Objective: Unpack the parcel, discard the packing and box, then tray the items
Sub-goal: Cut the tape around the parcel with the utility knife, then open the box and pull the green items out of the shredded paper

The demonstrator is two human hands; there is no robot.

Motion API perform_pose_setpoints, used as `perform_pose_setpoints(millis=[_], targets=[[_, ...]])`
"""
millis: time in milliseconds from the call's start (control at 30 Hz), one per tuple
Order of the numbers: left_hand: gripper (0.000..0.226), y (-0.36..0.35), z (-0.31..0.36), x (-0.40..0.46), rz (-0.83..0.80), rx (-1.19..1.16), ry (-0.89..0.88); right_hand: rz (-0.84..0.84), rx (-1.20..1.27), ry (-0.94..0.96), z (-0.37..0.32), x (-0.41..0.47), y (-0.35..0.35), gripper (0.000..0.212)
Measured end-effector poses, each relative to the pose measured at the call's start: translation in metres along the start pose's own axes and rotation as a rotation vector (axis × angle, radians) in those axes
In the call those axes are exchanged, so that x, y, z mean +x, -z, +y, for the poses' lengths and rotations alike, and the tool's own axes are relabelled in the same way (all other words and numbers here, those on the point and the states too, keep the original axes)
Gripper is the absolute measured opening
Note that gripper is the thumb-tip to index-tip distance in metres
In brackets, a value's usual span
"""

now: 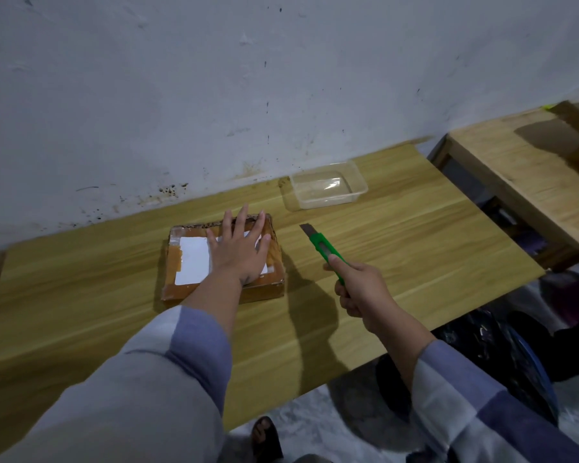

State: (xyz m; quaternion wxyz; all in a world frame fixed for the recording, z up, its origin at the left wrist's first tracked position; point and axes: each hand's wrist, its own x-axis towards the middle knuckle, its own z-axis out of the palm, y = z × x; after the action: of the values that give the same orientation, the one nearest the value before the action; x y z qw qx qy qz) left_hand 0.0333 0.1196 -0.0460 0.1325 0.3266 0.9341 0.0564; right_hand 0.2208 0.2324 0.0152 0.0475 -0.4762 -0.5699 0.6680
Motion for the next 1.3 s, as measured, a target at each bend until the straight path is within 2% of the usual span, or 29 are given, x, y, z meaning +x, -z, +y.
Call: perform_pose_setpoints(millis=[167,500,667,767,900,1067,1300], targets=[[0.055,0.0,-0.018,-0.004,0.017,-0.01,-0.011,-0.118,0.027,0.033,-0.009,0.016,-0.013,0.028],[0.055,0.002,-0.022,-0.006,0.048,-0.024,-0.025,-0.022,0.07,-0.015,-0.027,0.045,-0.057,0.02],[0.056,0.004,-0.025,-0.003,0.06,-0.019,-0.036,-0.103,0.059,0.014,-0.035,0.061,-0.069,0.025],[0.055,0.003,-0.028,0.0,0.067,-0.02,-0.046,-0.106,-0.036,0.039,-0.04,0.078,-0.076,0.027],[0.055,-0.002,-0.03,-0.003,0.07,-0.016,-0.057,-0.03,-0.183,0.057,-0.039,0.102,-0.083,0.028],[0.056,0.001,-0.031,-0.003,0.101,-0.003,-0.047,0.101,-0.432,0.21,-0.041,0.133,-0.09,0.033],[0.061,0.002,-0.026,-0.001,0.154,-0.064,-0.001,0.029,-0.7,0.366,-0.039,0.158,-0.092,0.041]])
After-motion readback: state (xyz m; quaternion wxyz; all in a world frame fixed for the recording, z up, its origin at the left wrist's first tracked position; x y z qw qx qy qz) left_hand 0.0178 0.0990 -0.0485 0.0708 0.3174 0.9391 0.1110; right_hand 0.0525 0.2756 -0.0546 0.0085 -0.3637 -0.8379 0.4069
